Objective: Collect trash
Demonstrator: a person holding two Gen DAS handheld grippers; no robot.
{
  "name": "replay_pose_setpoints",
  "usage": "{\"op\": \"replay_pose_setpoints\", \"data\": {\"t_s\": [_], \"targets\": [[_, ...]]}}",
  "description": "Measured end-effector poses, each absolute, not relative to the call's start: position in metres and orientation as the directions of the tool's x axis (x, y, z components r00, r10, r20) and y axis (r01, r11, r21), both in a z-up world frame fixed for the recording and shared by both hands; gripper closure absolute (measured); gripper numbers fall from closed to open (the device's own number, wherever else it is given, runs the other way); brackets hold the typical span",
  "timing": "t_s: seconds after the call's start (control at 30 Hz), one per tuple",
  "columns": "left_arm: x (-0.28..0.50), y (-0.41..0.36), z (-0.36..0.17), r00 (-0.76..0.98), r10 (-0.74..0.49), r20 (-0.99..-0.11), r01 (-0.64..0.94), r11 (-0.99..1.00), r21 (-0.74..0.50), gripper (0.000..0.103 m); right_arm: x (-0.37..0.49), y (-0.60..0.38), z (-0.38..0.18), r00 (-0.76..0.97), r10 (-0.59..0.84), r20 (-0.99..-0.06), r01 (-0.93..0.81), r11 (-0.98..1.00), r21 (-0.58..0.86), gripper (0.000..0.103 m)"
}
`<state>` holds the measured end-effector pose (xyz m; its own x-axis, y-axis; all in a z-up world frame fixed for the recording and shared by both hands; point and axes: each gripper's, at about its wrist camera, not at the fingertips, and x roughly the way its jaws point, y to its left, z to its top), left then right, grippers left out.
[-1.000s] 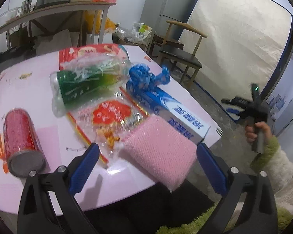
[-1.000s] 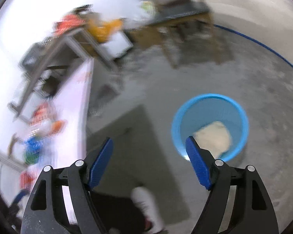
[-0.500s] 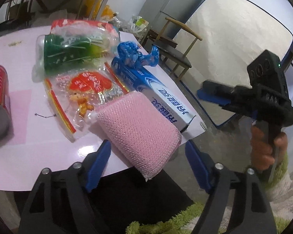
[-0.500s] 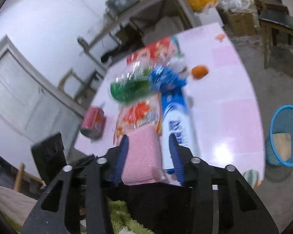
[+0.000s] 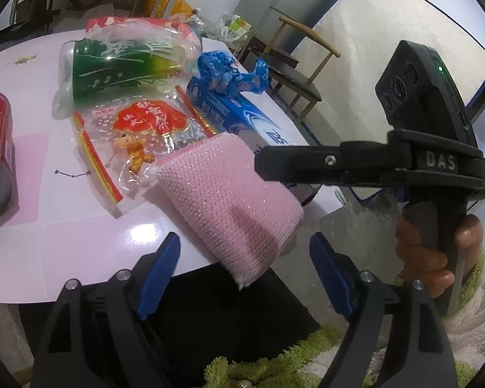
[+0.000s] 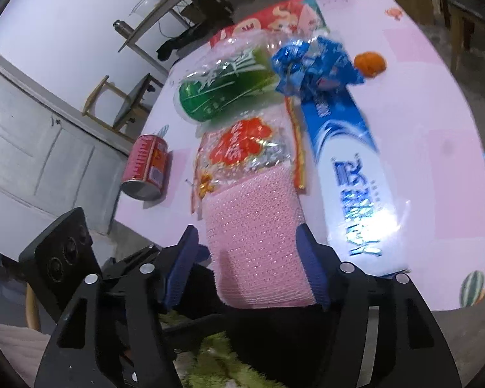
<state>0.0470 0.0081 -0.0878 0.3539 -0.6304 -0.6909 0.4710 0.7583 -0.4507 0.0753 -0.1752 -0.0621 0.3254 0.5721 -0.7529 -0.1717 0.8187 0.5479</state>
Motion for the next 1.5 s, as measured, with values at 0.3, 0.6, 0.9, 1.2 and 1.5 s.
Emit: {"op": "replay_pose_setpoints", "data": {"t_s": [0.3,0.6,0.9,1.2,1.5], "targets": [[0.053,0.024,-0.087,0.364,-0.612,-0.702,0.396,0.784,-0.479,0.011,0.079,-0.175,-0.080,0.206,0.776,-0.596,-0.089,0.622,0.778,0.037],[0.056,0.029,-0.088,0.387,-0.542,-0.746,0.333,0.836,-0.435,0.008,0.076,-0.179,-0.100,0.132,0.923,-0.360,0.019,0.361,0.932,0.035],[0.057,0.007,-0.092,0.406,-0.433,-0.805,0.364,0.884,-0.292,0.008,0.076,-0.185,-0.090,0.160,0.925,-0.345,-0.018,0.352,0.936,0.035],[0.054,-0.010,-0.097,0.434,-0.304,-0.848,0.381,0.915,-0.133,0.009,0.072,-0.211,-0.034,0.337,0.831,-0.443,-0.184,0.520,0.834,0.030],[0.051,0.002,-0.095,0.429,-0.337,-0.838,0.371,0.911,-0.177,0.017,0.096,-0.194,0.003,0.599,0.426,-0.678,-0.248,0.904,0.349,0.020]]}}
